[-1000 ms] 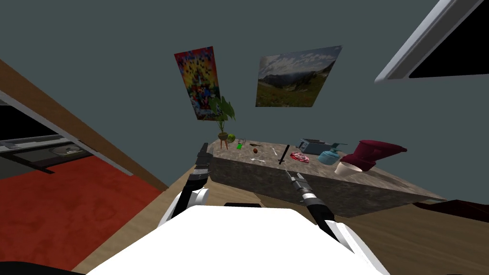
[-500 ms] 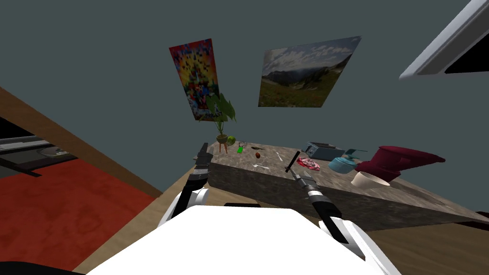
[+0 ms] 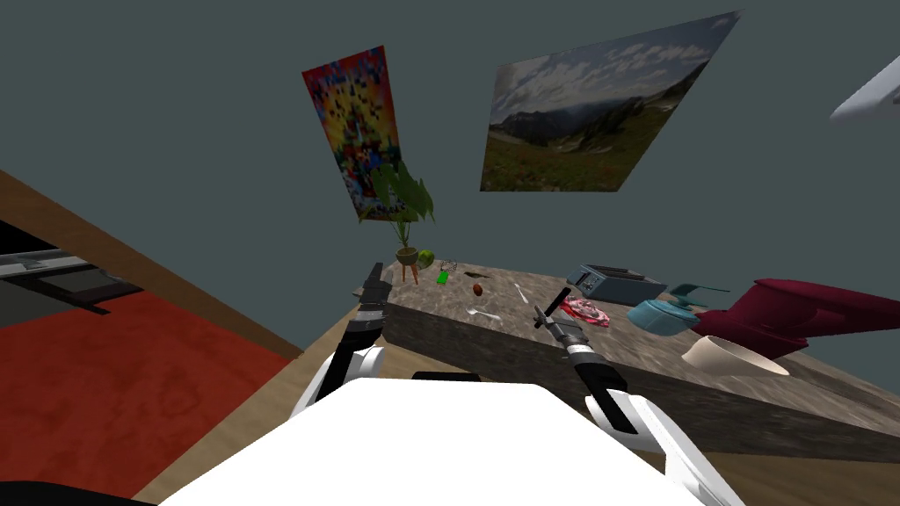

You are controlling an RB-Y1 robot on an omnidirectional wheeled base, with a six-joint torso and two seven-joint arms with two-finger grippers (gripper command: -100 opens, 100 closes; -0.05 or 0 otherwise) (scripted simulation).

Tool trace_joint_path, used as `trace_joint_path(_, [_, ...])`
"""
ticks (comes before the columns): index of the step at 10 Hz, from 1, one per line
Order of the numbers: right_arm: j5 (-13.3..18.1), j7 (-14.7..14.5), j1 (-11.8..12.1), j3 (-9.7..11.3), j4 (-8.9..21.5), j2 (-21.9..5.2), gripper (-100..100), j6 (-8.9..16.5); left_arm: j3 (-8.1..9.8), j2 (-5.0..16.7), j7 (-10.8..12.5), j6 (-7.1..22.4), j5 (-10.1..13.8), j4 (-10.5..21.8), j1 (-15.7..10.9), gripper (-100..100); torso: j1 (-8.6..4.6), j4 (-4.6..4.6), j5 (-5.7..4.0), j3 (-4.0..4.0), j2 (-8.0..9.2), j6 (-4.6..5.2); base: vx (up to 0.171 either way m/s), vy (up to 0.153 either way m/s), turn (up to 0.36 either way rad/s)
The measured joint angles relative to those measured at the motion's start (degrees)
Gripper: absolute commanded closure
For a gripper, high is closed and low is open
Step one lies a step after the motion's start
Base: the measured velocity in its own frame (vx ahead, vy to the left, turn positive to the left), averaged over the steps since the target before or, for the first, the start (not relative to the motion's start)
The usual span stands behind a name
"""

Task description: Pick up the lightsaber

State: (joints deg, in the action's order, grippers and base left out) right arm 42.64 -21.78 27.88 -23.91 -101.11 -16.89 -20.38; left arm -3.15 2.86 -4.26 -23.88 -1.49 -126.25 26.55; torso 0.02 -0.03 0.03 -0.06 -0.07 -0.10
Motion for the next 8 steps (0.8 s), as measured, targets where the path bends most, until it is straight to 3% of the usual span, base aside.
trace_joint_path(3, [-1.31, -0.86, -1.65, -0.47, 4.93, -1.88, -100, -1.06, 0.01, 0.0, 0.0, 0.0, 0.0, 0.0, 0.02, 0, -0.04, 0.01, 0.0, 0.01, -0.01, 0.08, -0.053, 0.031, 0.068])
trace_joint_path(5, [-3.41, -2.29, -4.44, -0.84, 7.5, -4.58, -100, -2.01, 0.0, 0.0, 0.0, 0.0, 0.0, 0.0, 0.01, 0, 0.06, 0.05, 0.02, 0.11, 0.16, 0.05, -0.068, 0.034, 0.069])
trace_joint_path(7, [-3.79, -3.01, -5.54, -1.19, 11.27, -4.82, -100, -2.89, 0.01, 0.0, 0.0, 0.0, 0.0, 0.0, 0.02, 0, -0.06, 0.0, -0.01, 0.0, -0.03, 0.09, -0.006, 0.005, -0.014])
trace_joint_path(8, [-3.83, -2.99, -5.59, -1.19, 12.78, -5.01, -100, -2.91, 0.01, 0.01, 0.0, 0.0, 0.0, 0.0, 0.02, 0, -0.1, -0.01, -0.02, -0.04, -0.1, 0.08, -0.064, 0.054, 0.246])
